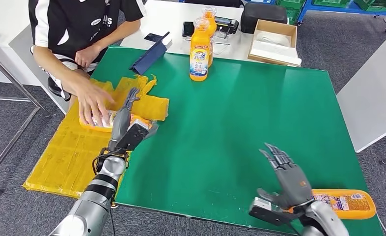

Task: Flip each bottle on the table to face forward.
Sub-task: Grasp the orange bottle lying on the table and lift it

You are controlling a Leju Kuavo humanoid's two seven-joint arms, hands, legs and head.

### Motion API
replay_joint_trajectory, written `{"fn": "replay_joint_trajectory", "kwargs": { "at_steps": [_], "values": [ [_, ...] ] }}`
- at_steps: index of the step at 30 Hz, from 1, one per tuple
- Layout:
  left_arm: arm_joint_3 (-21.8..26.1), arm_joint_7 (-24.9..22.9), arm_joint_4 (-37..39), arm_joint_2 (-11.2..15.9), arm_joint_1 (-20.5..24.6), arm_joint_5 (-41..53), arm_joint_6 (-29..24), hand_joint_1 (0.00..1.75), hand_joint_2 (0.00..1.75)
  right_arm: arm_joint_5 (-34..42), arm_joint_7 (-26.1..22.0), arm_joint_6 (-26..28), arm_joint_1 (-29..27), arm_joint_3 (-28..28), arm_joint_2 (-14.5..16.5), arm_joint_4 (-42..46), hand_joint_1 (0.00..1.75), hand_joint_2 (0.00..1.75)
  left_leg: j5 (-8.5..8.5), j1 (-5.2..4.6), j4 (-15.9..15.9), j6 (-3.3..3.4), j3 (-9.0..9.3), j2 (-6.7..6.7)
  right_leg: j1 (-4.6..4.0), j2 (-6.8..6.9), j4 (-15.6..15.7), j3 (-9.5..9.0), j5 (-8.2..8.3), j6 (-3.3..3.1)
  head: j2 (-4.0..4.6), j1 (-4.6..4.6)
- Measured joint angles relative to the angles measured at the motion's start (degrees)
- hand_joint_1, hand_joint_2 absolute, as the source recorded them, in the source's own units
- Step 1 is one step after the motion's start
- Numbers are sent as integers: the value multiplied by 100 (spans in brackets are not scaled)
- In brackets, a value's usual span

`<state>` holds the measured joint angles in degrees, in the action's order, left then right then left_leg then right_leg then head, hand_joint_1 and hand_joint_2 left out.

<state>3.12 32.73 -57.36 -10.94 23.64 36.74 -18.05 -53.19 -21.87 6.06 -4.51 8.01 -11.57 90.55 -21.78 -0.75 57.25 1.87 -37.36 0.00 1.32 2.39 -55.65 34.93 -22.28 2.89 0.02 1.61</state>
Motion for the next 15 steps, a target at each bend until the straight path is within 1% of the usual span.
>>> {"fn": "replay_joint_trajectory", "kwargs": {
  "at_steps": [5, 8, 11, 15],
  "values": [
    [-113, 132, -404, -131, -145, -238, 158, 0, 175, -106, 21, -53, -337, -412, -215, 261, 0, 175, -2, 2, 0, 1, 3, -7, -2, -2, 0, 2, -5, -1, 0, 3],
    [-252, 136, -673, -194, -308, -343, 224, 0, 175, -169, -66, -109, -580, -856, -315, 430, 0, 175, -2, 4, -1, 1, 1, -4, -3, -1, -1, 1, -10, 3, 0, 1],
    [-406, 116, -845, -236, -412, -394, 233, 0, 175, -233, -191, -195, -705, -1286, -327, 499, 0, 175, -4, 2, -2, 2, -1, -5, -2, -3, -1, 2, -10, 5, 0, 2],
    [-542, 117, -974, -257, -469, -341, 166, 0, 175, -346, -203, -221, -730, -1597, -329, 528, 0, 175, -4, 0, -2, 5, 0, -6, 0, -2, 0, 1, -9, 7, 0, 2]
  ]
}}
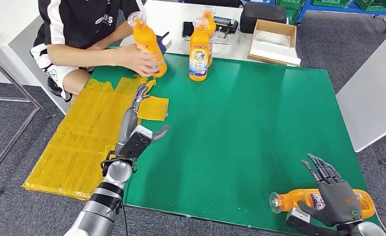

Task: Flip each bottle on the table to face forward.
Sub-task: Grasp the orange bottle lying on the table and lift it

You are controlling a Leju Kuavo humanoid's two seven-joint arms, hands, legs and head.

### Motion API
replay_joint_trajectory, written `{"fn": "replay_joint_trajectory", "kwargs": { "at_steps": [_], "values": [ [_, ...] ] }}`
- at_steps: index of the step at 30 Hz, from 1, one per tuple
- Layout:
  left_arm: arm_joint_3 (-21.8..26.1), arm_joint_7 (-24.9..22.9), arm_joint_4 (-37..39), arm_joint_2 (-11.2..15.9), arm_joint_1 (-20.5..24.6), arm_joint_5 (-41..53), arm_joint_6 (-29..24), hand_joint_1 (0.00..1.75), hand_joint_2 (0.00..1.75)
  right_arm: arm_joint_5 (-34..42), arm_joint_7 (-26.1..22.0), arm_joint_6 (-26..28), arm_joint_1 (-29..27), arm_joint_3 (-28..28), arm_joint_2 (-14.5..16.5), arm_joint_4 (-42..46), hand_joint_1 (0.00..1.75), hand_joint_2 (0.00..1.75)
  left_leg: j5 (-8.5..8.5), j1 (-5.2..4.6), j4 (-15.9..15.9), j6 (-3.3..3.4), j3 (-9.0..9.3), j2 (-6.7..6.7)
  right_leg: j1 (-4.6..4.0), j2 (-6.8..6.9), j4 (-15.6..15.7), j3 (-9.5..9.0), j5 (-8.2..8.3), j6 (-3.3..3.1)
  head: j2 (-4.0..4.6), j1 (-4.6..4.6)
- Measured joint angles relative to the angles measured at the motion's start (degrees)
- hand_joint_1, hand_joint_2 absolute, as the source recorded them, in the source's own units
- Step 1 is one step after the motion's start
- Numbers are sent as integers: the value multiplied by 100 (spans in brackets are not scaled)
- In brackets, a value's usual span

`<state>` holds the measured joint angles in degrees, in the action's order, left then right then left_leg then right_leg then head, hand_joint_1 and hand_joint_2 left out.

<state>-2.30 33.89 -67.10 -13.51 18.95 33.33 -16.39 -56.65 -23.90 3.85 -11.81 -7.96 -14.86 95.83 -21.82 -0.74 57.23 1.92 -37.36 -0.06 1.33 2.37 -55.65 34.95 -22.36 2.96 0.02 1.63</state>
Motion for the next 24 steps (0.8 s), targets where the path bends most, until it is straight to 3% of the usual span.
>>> {"fn": "replay_joint_trajectory", "kwargs": {
  "at_steps": [10, 21, 24],
  "values": [
    [-564, -9, -329, -94, -193, 167, -229, 0, 175, 340, -200, -301, 522, -805, -334, -504, 0, 175, 9, -9, 1, 14, -2, 8, 6, 4, 0, -3, 6, 16, 0, 1],
    [-808, 86, -426, -87, -301, -125, -240, 0, 175, 405, -746, -1280, 153, -1912, -565, -647, 0, 175, 1, -10, 1, 22, -5, 10, 7, 4, 2, 1, 2, 19, 0, 2],
    [-841, 119, -428, -87, -303, -220, -220, 0, 175, 452, -1043, -1807, -56, -2189, -571, -621, 0, 175, 0, -10, 1, 23, -4, 14, 8, 8, 3, 1, 1, 20, 0, 1]
  ]
}}
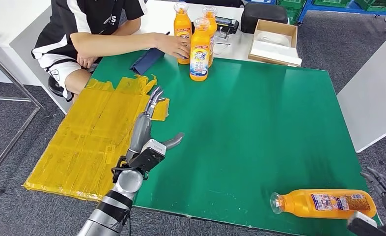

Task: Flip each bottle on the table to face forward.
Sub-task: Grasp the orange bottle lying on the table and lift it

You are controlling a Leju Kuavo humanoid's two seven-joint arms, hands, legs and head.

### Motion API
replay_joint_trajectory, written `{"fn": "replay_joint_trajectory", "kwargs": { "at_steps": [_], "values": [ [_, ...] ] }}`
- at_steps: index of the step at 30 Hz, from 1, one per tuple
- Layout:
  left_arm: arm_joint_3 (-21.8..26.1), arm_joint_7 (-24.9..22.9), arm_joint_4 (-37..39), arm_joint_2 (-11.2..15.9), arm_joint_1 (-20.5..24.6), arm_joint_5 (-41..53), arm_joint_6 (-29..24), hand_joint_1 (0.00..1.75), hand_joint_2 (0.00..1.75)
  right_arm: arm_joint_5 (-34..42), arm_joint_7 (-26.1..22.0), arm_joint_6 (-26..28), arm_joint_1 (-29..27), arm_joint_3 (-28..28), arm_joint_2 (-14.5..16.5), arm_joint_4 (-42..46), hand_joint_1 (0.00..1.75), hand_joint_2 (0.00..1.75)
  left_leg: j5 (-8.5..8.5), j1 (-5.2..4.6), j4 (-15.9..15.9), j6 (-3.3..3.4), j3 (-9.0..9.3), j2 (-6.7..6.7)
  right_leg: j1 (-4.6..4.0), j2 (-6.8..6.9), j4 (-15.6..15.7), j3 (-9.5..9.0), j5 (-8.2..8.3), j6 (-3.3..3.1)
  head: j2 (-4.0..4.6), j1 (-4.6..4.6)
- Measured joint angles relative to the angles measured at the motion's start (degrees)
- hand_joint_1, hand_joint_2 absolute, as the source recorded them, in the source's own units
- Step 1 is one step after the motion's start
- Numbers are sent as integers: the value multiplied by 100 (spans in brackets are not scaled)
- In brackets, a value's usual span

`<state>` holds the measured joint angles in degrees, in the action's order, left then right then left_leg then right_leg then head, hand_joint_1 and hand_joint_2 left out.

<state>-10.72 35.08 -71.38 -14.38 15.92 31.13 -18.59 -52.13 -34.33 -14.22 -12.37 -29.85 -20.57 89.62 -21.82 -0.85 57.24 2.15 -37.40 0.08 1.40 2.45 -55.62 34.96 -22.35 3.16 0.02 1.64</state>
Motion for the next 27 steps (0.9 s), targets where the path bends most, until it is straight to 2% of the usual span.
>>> {"fn": "replay_joint_trajectory", "kwargs": {
  "at_steps": [4, 9, 13, 16, 20, 27],
  "values": [
    [-13, 9, 3, 1, 0, -87, -9, 0, 175, 185, -411, -839, -381, -476, 111, 392, 0, 175, -2, 0, -1, 0, -2, 9, 0, 5, 0, 0, -1, 1, 0, 1],
    [-17, 23, 16, 3, -8, -121, -26, 0, 175, 733, -466, -1713, -794, -1088, 305, 1184, 0, 175, -4, 0, -1, -2, 0, 7, 0, 4, 0, 2, -6, 2, 0, 0],
    [-25, 32, 17, 4, -52, -123, -43, 0, 175, 787, -466, -2009, -1056, -1474, 501, 1800, 0, 175, -6, 0, -2, -3, 0, 5, 0, 2, 0, 1, -8, 3, 0, 0],
    [-55, 40, 17, 3, -91, -123, -47, 0, 175, 390, -466, -1694, -1111, -1542, 626, 1930, 0, 175, -8, 0, -2, -4, 1, -4, 2, -2, 0, 1, -8, 3, 0, 0],
    [-112, 41, -3, 2, -137, -123, -30, 0, 175, -406, -465, -885, -1032, -1421, 746, 1736, 0, 175, -6, -1, -2, -3, 3, -6, 3, -2, 0, -2, -6, 4, 0, -1],
    [-161, 46, -84, 2, -193, -194, 49, 0, 175, -1635, -148, 506, -350, -874, 787, 423, 0, 175, -1, -1, -2, 3, 8, -18, 2, -8, -1, -6, 0, 1, 0, -1]
  ]
}}
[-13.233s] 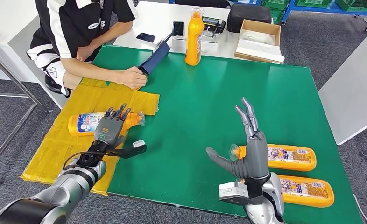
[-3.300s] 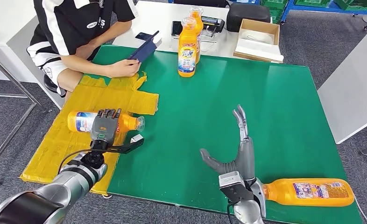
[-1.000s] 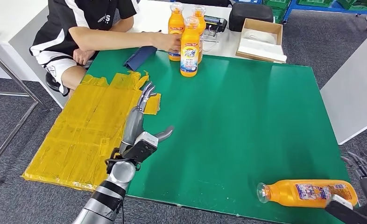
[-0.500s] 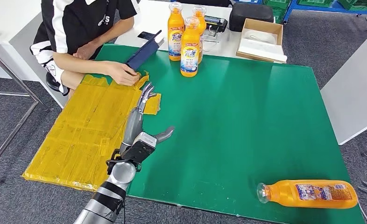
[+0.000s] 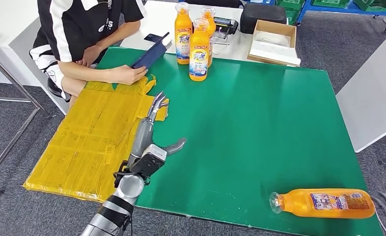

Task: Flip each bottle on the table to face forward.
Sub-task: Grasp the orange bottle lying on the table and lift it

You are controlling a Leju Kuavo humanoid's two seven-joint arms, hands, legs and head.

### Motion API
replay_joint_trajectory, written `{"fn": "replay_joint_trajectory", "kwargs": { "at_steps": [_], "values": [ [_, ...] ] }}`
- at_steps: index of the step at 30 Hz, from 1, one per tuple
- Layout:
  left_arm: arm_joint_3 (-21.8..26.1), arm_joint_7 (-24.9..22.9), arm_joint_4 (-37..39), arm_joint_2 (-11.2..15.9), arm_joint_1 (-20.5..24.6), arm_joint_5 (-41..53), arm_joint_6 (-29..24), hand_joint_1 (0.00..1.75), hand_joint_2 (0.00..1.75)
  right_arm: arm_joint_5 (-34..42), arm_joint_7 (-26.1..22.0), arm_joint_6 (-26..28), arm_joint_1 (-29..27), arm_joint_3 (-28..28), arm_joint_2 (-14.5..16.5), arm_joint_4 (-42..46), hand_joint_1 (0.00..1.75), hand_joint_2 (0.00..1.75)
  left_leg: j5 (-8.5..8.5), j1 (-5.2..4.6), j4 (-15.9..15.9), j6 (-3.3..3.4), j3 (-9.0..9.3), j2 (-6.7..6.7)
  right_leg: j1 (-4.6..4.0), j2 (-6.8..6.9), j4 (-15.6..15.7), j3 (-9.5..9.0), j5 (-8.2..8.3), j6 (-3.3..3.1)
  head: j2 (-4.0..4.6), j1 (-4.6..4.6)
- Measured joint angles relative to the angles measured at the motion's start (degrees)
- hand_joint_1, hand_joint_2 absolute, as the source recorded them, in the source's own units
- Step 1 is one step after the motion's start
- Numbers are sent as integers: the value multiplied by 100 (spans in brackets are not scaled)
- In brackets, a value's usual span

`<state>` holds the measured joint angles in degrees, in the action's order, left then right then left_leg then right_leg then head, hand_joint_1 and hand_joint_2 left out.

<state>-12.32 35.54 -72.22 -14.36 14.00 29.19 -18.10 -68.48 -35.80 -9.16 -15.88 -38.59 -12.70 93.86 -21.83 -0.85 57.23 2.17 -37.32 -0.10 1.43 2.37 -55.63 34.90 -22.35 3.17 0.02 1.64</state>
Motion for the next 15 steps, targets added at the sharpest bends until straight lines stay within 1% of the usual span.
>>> {"fn": "replay_joint_trajectory", "kwargs": {
  "at_steps": [3, 10, 15],
  "values": [
    [-15, 8, -95, 0, -52, -37, 15, 0, 175, -150, 157, 345, 256, 215, -2, -553, 0, 175, 2, 0, 0, 1, 0, 2, 0, 2, 0, -1, 0, 0, 0, 1],
    [-26, 11, -245, 0, -98, -61, 67, 0, 175, -262, 298, 579, 531, 529, -3, -1243, 0, 175, 1, 0, 0, 1, -4, 2, -1, 2, -1, 0, -1, 0, 0, 1],
    [-67, 11, -295, 0, -105, -79, 87, 0, 175, -369, 496, 984, 783, 816, -43, -1731, 0, 175, 1, 0, 0, 2, -3, 2, 0, 2, -1, -1, -1, 0, 0, 0]
  ]
}}
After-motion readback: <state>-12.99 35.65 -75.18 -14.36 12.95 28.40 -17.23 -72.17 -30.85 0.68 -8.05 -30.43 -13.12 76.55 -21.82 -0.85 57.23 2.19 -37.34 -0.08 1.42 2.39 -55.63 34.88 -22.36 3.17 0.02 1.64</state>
